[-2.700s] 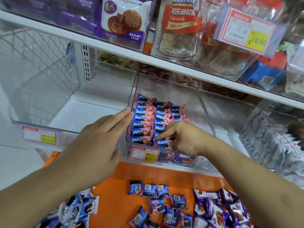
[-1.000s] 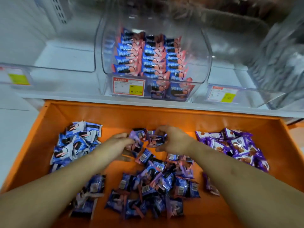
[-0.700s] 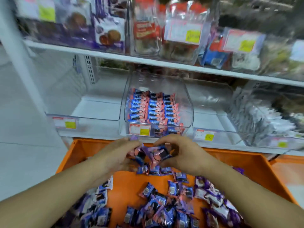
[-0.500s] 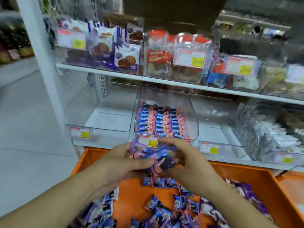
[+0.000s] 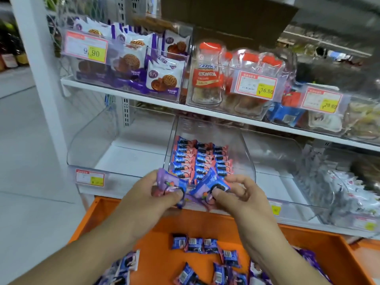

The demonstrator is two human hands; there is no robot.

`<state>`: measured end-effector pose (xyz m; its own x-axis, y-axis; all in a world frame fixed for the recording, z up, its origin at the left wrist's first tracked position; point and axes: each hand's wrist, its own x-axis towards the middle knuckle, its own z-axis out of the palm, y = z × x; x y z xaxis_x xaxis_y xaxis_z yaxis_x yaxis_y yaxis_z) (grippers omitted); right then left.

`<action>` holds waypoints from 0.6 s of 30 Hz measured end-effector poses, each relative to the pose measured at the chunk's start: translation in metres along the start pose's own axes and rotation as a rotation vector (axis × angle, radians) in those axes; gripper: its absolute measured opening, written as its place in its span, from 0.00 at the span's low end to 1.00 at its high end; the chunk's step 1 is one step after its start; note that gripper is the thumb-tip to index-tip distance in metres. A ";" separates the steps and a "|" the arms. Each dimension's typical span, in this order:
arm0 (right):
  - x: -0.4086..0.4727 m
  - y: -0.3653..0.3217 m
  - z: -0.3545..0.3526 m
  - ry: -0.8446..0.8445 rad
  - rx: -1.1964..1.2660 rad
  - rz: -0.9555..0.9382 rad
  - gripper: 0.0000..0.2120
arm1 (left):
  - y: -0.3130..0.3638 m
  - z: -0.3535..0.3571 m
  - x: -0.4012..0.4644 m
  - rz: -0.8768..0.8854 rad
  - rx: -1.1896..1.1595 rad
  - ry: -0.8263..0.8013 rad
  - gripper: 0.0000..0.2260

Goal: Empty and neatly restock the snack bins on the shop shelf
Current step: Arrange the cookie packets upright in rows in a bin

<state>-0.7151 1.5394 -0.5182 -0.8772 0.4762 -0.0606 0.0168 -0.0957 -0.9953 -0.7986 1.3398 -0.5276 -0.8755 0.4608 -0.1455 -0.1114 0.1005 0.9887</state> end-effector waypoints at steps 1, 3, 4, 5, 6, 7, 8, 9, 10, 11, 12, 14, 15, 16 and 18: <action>0.009 -0.004 -0.003 -0.004 -0.065 -0.039 0.16 | -0.001 -0.005 0.007 0.017 0.030 0.035 0.09; 0.031 -0.014 -0.002 -0.018 -0.186 -0.122 0.15 | 0.000 -0.015 0.019 0.020 0.026 0.106 0.11; 0.044 -0.018 0.001 -0.032 -0.231 -0.159 0.16 | 0.001 -0.019 0.023 0.019 0.012 0.134 0.10; 0.058 -0.021 0.007 -0.051 -0.279 -0.191 0.16 | 0.002 -0.024 0.027 0.021 0.003 0.152 0.07; 0.072 -0.021 0.013 -0.074 -0.348 -0.219 0.15 | 0.003 -0.027 0.029 0.018 0.000 0.161 0.06; 0.085 -0.021 0.020 -0.099 -0.435 -0.237 0.15 | 0.001 -0.029 0.032 0.021 0.007 0.162 0.06; 0.097 -0.020 0.027 -0.136 -0.511 -0.239 0.14 | 0.001 -0.032 0.034 0.022 0.019 0.166 0.06; 0.107 -0.018 0.034 -0.190 -0.555 -0.217 0.13 | 0.000 -0.033 0.035 0.028 0.034 0.169 0.07; 0.116 -0.015 0.038 -0.255 -0.591 -0.183 0.12 | 0.000 -0.034 0.035 0.036 0.051 0.169 0.09; 0.123 -0.012 0.042 -0.324 -0.637 -0.149 0.11 | -0.001 -0.036 0.035 0.039 0.063 0.164 0.10; 0.128 -0.008 0.044 -0.386 -0.688 -0.119 0.11 | -0.002 -0.037 0.035 0.037 0.083 0.161 0.10; 0.137 0.002 0.046 -0.479 -0.791 -0.079 0.12 | -0.005 -0.043 0.038 0.041 0.158 0.152 0.09; 0.141 0.007 0.045 -0.512 -0.831 -0.066 0.12 | -0.007 -0.046 0.038 0.034 0.173 0.142 0.08; 0.143 0.011 0.044 -0.539 -0.872 -0.059 0.12 | -0.006 -0.048 0.038 0.023 0.172 0.135 0.08; 0.146 0.015 0.042 -0.575 -0.952 -0.052 0.10 | -0.009 -0.051 0.039 0.010 0.169 0.116 0.08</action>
<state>-0.8634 1.5711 -0.5391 -0.9752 -0.0394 -0.2178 0.1181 0.7397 -0.6625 -0.8562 1.3120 -0.5399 -0.9255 0.3589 -0.1212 -0.0309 0.2473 0.9685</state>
